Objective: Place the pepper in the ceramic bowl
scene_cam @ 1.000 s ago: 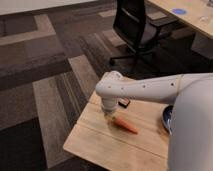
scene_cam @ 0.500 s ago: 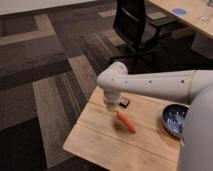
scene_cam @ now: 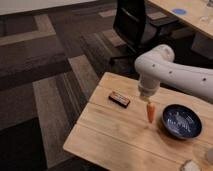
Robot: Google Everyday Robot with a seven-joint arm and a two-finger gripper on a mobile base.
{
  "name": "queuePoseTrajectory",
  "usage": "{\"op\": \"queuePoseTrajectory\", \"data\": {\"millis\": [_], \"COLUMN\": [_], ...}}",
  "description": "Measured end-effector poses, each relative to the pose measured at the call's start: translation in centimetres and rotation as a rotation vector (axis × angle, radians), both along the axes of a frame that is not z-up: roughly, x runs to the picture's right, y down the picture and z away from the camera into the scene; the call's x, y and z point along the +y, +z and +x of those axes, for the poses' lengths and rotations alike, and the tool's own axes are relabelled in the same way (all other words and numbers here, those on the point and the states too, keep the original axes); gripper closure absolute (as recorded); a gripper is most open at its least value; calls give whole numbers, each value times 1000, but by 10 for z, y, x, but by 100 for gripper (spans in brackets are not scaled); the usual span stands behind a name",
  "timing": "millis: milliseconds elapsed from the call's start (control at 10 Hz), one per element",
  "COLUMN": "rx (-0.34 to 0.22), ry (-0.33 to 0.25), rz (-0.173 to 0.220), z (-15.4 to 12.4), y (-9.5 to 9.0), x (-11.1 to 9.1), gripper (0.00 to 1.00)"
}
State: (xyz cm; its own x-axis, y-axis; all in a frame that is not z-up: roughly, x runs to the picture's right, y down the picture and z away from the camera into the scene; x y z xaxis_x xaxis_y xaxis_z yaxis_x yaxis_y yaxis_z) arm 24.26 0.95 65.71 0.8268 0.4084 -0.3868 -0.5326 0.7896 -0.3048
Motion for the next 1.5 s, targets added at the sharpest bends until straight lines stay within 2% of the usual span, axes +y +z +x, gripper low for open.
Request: {"op": "queuePoseTrajectory", "data": {"millis": [100, 200, 400, 700, 1000, 1400, 1500], "rx": [13, 47, 83, 143, 160, 220, 226], "ry": [-1, -2, 12, 50, 69, 133, 139], "rz": [15, 42, 49, 22, 13, -40, -46], "z": [5, 19, 41, 85, 104, 142, 145], "y": [-8, -24, -30, -31, -30, -31, -31], "x": [-9, -23, -25, -3, 10, 49, 52], "gripper": [100, 100, 100, 100, 100, 100, 100]}}
